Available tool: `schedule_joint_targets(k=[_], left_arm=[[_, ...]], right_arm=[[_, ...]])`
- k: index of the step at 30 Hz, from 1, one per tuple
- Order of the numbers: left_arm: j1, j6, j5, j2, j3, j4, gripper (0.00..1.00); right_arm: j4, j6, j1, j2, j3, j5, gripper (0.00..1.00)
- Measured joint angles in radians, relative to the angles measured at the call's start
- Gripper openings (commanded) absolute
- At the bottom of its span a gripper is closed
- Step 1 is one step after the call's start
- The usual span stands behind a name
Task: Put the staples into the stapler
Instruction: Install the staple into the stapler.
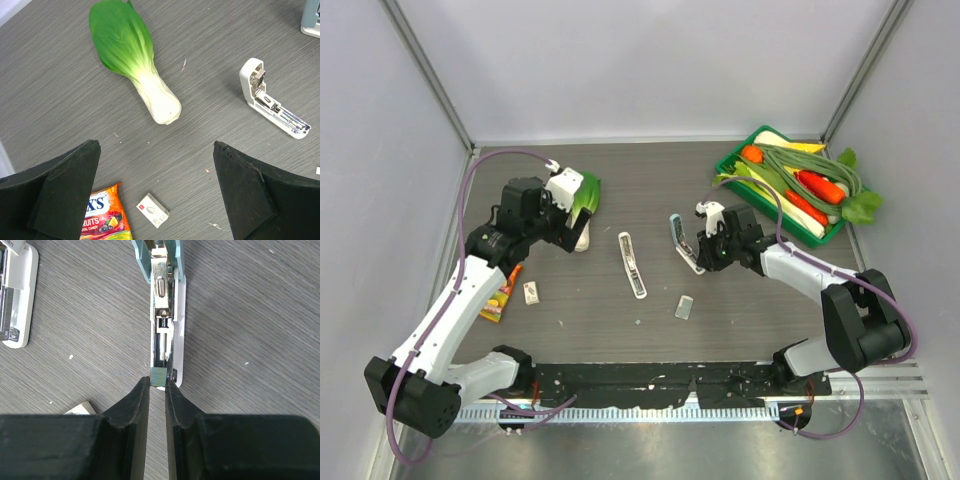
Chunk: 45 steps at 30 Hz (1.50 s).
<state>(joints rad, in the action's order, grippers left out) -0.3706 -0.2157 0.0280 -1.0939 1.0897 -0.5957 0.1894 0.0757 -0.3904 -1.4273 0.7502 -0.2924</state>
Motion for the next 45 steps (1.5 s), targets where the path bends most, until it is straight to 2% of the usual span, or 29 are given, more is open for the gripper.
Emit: schedule_joint_targets(k=[45], left_arm=[[0.000,0.001,0.000,-0.005,0.000,0.000,1.00]], right_arm=[[-0.001,-0.001,0.006,0.013,0.003,-0.009,0.20]])
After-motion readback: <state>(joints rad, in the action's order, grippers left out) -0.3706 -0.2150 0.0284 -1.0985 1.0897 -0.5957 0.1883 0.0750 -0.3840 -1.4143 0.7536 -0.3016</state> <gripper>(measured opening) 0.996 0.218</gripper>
